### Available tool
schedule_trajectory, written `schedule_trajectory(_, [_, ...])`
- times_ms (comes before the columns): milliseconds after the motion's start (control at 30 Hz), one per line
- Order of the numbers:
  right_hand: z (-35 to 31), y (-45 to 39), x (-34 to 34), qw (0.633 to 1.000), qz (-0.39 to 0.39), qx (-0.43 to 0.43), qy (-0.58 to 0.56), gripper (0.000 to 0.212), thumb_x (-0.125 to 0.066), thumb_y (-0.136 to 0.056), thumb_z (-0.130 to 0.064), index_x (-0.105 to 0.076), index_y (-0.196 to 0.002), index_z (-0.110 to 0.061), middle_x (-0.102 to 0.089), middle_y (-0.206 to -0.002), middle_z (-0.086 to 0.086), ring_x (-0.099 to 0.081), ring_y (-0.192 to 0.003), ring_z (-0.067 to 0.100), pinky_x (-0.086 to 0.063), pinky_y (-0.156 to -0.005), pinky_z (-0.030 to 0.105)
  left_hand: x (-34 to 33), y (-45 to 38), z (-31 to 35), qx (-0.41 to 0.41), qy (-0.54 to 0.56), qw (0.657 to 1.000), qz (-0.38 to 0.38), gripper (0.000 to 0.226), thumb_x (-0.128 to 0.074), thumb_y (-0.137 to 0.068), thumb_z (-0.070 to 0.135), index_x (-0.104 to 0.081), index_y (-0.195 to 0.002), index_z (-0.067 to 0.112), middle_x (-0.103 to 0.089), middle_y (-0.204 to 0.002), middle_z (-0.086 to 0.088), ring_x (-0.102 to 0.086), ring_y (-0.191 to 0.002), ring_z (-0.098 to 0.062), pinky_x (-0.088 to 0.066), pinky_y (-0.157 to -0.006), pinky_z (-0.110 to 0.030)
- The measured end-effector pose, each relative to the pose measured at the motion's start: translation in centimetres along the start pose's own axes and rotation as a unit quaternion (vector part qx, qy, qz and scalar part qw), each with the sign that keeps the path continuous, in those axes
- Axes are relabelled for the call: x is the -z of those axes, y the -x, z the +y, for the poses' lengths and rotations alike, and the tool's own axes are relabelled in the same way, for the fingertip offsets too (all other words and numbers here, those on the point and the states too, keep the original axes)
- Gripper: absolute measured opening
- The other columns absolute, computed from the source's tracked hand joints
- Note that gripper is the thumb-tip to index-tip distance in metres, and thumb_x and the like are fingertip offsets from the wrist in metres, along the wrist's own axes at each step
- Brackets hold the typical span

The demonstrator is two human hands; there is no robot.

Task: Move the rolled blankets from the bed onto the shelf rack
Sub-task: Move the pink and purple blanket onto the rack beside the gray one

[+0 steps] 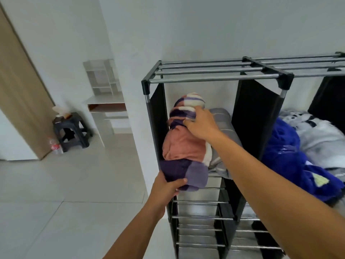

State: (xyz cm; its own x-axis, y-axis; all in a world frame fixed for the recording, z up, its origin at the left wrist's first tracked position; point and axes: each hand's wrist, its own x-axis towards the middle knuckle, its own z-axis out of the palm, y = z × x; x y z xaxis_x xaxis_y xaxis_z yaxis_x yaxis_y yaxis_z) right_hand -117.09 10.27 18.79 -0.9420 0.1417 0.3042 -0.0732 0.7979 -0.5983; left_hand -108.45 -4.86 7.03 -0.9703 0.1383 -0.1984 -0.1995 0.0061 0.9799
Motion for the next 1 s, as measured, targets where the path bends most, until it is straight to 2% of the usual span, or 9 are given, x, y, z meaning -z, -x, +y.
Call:
schedule_trajectory(100, [0.8,-1.7,-1.4,1.000,-0.007,-0.009,0.003,0.039,-0.058,-0.084,-0.032,-0.054,-0.113,-0.006,-0.057,-0.122,0.021,-0.054,-0.112,0.039,-0.046,-0.092,0.039,0.3,-1.4,-0.5,-0.021,-0.116,0.993,0.015,0.073,-0.079,-0.056,0.040,-0.054,-0.122,0.022,-0.071,-0.108,0.001,-0.069,-0.096,-0.019,-0.059,-0.082,-0.035])
schedule_trajectory(200, [0.4,-3.8,-1.5,1.000,-0.023,-0.019,0.006,0.034,-0.058,-0.084,-0.030,-0.058,-0.110,-0.008,-0.062,-0.120,0.019,-0.056,-0.111,0.036,-0.044,-0.088,0.033,0.1,-2.0,0.4,-0.064,-0.172,0.982,0.037,0.061,-0.076,-0.063,0.043,-0.056,-0.117,0.022,-0.070,-0.106,0.003,-0.067,-0.094,-0.016,-0.056,-0.079,-0.029])
schedule_trajectory(400, [-0.1,-5.8,-2.0,0.999,-0.023,-0.032,-0.005,0.032,-0.056,-0.086,-0.029,-0.060,-0.113,-0.013,-0.063,-0.123,0.014,-0.056,-0.114,0.033,-0.041,-0.085,0.027,-0.4,-3.4,1.3,-0.098,-0.157,0.981,0.056,0.064,-0.071,-0.073,0.042,-0.046,-0.127,0.021,-0.064,-0.114,0.005,-0.063,-0.100,-0.015,-0.054,-0.088,-0.034])
schedule_trajectory(500, [1.5,-5.1,-3.3,0.996,-0.062,-0.058,0.038,0.039,-0.056,-0.088,-0.026,-0.058,-0.125,-0.014,-0.060,-0.132,0.009,-0.053,-0.122,0.029,-0.040,-0.097,0.027,-0.5,-3.8,0.5,-0.120,-0.183,0.972,0.080,0.052,-0.062,-0.088,0.037,-0.042,-0.133,0.018,-0.064,-0.109,0.003,-0.060,-0.089,-0.012,-0.047,-0.074,-0.018])
schedule_trajectory(567, [2.9,-4.6,-4.3,0.990,-0.090,-0.065,0.081,0.037,-0.051,-0.089,-0.028,-0.061,-0.120,-0.010,-0.061,-0.130,0.016,-0.055,-0.119,0.033,-0.042,-0.096,0.030,-0.6,-4.1,-0.2,-0.144,-0.207,0.964,0.084,0.048,-0.058,-0.091,0.034,-0.043,-0.134,0.016,-0.066,-0.110,-0.003,-0.061,-0.091,-0.015,-0.044,-0.070,-0.013])
schedule_trajectory(700, [3.5,-4.0,-4.3,0.990,-0.079,-0.045,0.104,0.038,-0.047,-0.092,-0.026,-0.059,-0.123,-0.007,-0.058,-0.131,0.020,-0.053,-0.120,0.036,-0.041,-0.098,0.033,-1.0,-4.3,-1.3,-0.181,-0.203,0.960,0.068,0.060,-0.054,-0.086,0.044,-0.038,-0.139,0.020,-0.059,-0.124,-0.006,-0.061,-0.107,-0.021,-0.052,-0.091,-0.036])
schedule_trajectory(767, [3.2,-2.9,-3.6,0.993,-0.073,-0.027,0.084,0.039,-0.048,-0.092,-0.023,-0.057,-0.128,-0.011,-0.055,-0.138,0.013,-0.051,-0.125,0.032,-0.037,-0.099,0.029,-1.0,-2.9,-2.6,-0.211,-0.209,0.953,0.060,0.068,-0.052,-0.086,0.044,-0.027,-0.146,0.023,-0.047,-0.132,-0.003,-0.057,-0.109,-0.014,-0.053,-0.092,-0.033])
schedule_trajectory(867, [3.8,0.4,-1.4,0.998,-0.045,-0.053,-0.002,0.031,-0.053,-0.089,-0.025,-0.065,-0.117,-0.018,-0.068,-0.119,0.006,-0.062,-0.111,0.024,-0.044,-0.092,0.028,-1.3,0.0,-5.5,-0.256,-0.216,0.942,0.014,0.063,-0.051,-0.084,0.045,-0.027,-0.141,0.031,-0.044,-0.125,0.002,-0.054,-0.098,-0.007,-0.051,-0.083,-0.023])
schedule_trajectory(1000, [5.7,9.3,2.7,0.982,0.021,-0.123,-0.142,0.024,-0.058,-0.091,-0.024,-0.067,-0.112,-0.019,-0.069,-0.100,-0.009,-0.064,-0.091,0.002,-0.047,-0.076,0.006,-4.3,1.1,-9.1,-0.266,-0.276,0.909,-0.162,0.038,-0.050,-0.086,0.038,-0.041,-0.123,0.033,-0.049,-0.106,0.014,-0.051,-0.088,0.008,-0.043,-0.077,-0.007])
